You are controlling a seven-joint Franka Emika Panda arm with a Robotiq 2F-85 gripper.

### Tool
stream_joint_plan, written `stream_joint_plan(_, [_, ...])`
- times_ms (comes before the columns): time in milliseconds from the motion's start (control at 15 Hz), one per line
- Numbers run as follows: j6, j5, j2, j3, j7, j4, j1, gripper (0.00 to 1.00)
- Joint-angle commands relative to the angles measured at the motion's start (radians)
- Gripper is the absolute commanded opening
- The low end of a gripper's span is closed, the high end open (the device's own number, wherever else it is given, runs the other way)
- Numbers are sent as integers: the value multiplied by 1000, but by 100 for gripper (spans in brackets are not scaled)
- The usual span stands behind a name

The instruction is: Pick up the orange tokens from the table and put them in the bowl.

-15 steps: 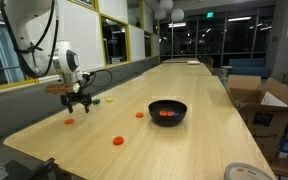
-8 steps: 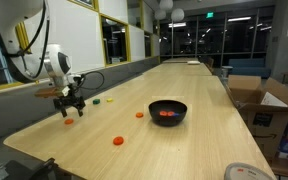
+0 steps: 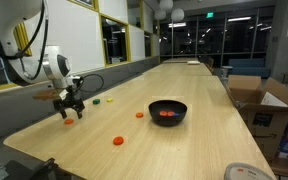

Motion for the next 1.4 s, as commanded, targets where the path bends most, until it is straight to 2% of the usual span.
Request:
stream_joint_plan(0, [24,17,-37,-12,20,-43,12,100])
stream_joint_plan(467, [10,32,-52,2,15,-69,1,100])
stream_joint_plan(933, [1,149,-77,106,-111,-98,-96,100])
stream_joint_plan(1333, [-7,206,-94,146,-162,-109,-151,100])
